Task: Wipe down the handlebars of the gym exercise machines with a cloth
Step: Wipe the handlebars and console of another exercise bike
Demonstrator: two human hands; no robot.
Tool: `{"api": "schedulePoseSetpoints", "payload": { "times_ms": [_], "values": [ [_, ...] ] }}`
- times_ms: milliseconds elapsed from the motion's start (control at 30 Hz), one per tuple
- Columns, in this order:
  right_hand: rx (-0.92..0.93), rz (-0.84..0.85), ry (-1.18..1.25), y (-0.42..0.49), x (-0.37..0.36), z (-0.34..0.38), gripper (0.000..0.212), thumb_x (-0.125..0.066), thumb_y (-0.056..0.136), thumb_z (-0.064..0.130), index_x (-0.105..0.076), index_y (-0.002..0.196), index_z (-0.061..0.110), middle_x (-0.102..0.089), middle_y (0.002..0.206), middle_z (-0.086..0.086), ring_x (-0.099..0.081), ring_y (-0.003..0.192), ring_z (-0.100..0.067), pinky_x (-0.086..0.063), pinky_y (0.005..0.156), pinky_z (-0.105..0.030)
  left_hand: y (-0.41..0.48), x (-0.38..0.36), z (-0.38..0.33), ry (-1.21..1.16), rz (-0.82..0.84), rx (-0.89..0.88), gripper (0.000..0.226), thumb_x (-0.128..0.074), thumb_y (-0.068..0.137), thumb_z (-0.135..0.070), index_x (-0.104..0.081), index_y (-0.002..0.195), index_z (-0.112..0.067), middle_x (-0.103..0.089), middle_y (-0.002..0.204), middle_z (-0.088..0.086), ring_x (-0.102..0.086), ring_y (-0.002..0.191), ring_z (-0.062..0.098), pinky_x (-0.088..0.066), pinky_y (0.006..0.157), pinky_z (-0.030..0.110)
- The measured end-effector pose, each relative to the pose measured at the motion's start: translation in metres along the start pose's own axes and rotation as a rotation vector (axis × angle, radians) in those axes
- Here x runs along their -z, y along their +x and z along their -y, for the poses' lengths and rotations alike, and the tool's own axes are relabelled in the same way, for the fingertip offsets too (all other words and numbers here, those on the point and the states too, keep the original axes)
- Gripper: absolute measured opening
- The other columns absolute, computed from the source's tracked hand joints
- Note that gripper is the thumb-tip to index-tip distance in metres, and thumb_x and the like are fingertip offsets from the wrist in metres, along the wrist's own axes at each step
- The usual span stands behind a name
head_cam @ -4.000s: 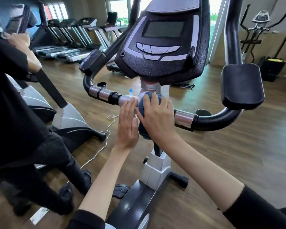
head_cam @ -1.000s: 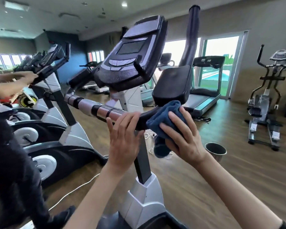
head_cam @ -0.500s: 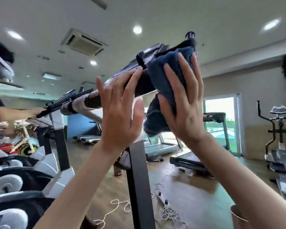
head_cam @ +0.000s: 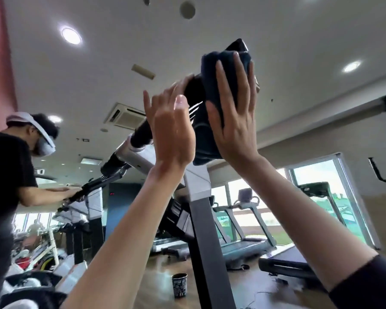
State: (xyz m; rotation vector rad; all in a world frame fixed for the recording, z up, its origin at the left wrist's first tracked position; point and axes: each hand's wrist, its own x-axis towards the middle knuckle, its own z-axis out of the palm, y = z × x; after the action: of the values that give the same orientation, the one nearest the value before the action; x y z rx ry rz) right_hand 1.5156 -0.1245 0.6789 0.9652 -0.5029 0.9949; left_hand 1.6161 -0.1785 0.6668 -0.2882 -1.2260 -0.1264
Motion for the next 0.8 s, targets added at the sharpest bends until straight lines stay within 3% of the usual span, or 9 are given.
{"api": "schedulePoseSetpoints", "payload": {
  "times_ms": [200,333,367,433,467,567,633,700,800],
  "values": [
    [0.043,-0.042,0.033,-0.001,-0.003,-0.002,0.039,-0.037,0.103,0.028,-0.031,0.139,0.016,-0.035,0.145,-0.029,-0.022,0.137,-0.051,-0.023,0.116,-0.055,-0.005,0.001,-0.008,-0.056,-0.011,0.018,0.062,-0.014,0.087,-0.035,-0.062,0.121,-0.016,-0.063,0.119,-0.003,-0.044,0.117,-0.003,-0.007,0.118,0.04],
    [0.137,-0.065,-0.002,-0.001,-0.007,-0.001,0.036,-0.036,0.104,0.031,-0.035,0.138,0.02,-0.038,0.146,-0.02,-0.026,0.137,-0.048,-0.024,0.117,-0.051,-0.005,0.0,-0.005,-0.086,-0.013,0.036,0.058,-0.015,0.087,-0.037,-0.06,0.119,-0.021,-0.062,0.118,-0.006,-0.044,0.118,-0.007,-0.002,0.12,0.029],
    [0.167,-0.075,-0.015,-0.001,-0.009,-0.002,0.035,-0.035,0.105,0.031,-0.037,0.138,0.019,-0.039,0.145,-0.019,-0.026,0.137,-0.047,-0.025,0.117,-0.05,-0.004,0.001,-0.004,-0.063,-0.015,0.023,0.057,-0.016,0.088,-0.034,-0.061,0.117,-0.016,-0.063,0.116,-0.003,-0.046,0.119,-0.003,-0.005,0.12,0.033],
    [0.222,-0.101,-0.033,0.0,-0.012,-0.005,0.034,-0.035,0.105,0.029,-0.039,0.137,0.018,-0.042,0.144,-0.018,-0.029,0.135,-0.046,-0.028,0.115,-0.053,-0.003,0.001,-0.001,0.113,-0.043,-0.071,0.056,-0.018,0.09,-0.023,-0.062,0.11,0.006,-0.064,0.111,0.019,-0.053,0.12,0.026,-0.016,0.118,0.048],
    [0.254,-0.109,-0.043,0.001,-0.014,-0.009,0.034,-0.036,0.105,0.029,-0.039,0.137,0.018,-0.04,0.144,-0.016,-0.029,0.135,-0.045,-0.031,0.113,-0.054,-0.001,0.002,0.002,0.201,-0.041,-0.107,0.057,-0.016,0.091,-0.021,-0.06,0.11,0.01,-0.063,0.108,0.023,-0.054,0.117,0.033,-0.017,0.117,0.049],
    [0.394,-0.134,-0.071,0.005,-0.017,-0.028,0.034,-0.043,0.104,0.026,-0.04,0.137,0.02,-0.034,0.143,-0.009,-0.032,0.134,-0.043,-0.031,0.113,-0.054,0.001,0.002,0.002,0.34,-0.045,-0.153,0.059,-0.009,0.092,-0.023,-0.06,0.112,0.0,-0.058,0.092,-0.002,-0.051,0.101,0.008,-0.007,0.121,0.033],
    [0.476,-0.159,-0.076,0.008,-0.018,-0.044,0.036,-0.048,0.102,0.022,-0.04,0.137,0.019,-0.034,0.142,-0.009,-0.032,0.133,-0.041,-0.029,0.115,-0.05,0.002,0.004,0.004,0.411,-0.058,-0.232,0.052,-0.014,0.096,-0.018,-0.058,0.118,-0.004,-0.057,0.089,-0.004,-0.046,0.095,-0.001,-0.005,0.119,0.024],
    [0.511,-0.167,-0.036,0.01,-0.019,-0.059,0.038,-0.05,0.1,0.02,-0.039,0.136,0.018,-0.034,0.142,-0.01,-0.031,0.133,-0.041,-0.032,0.113,-0.052,0.003,0.005,0.007,0.476,-0.04,-0.342,0.047,-0.018,0.097,-0.015,-0.052,0.129,-0.006,-0.063,0.111,0.006,-0.048,0.11,0.005,-0.008,0.119,0.026],
    [0.488,-0.187,0.07,0.013,-0.023,-0.074,0.035,-0.049,0.1,0.018,-0.041,0.134,0.015,-0.034,0.141,-0.012,-0.031,0.133,-0.042,-0.033,0.112,-0.052,0.007,-0.002,0.003,0.495,0.033,-0.472,0.052,-0.016,0.096,-0.02,-0.045,0.136,-0.005,-0.051,0.136,0.012,-0.044,0.126,0.017,-0.027,0.113,0.034]
  ]
}}
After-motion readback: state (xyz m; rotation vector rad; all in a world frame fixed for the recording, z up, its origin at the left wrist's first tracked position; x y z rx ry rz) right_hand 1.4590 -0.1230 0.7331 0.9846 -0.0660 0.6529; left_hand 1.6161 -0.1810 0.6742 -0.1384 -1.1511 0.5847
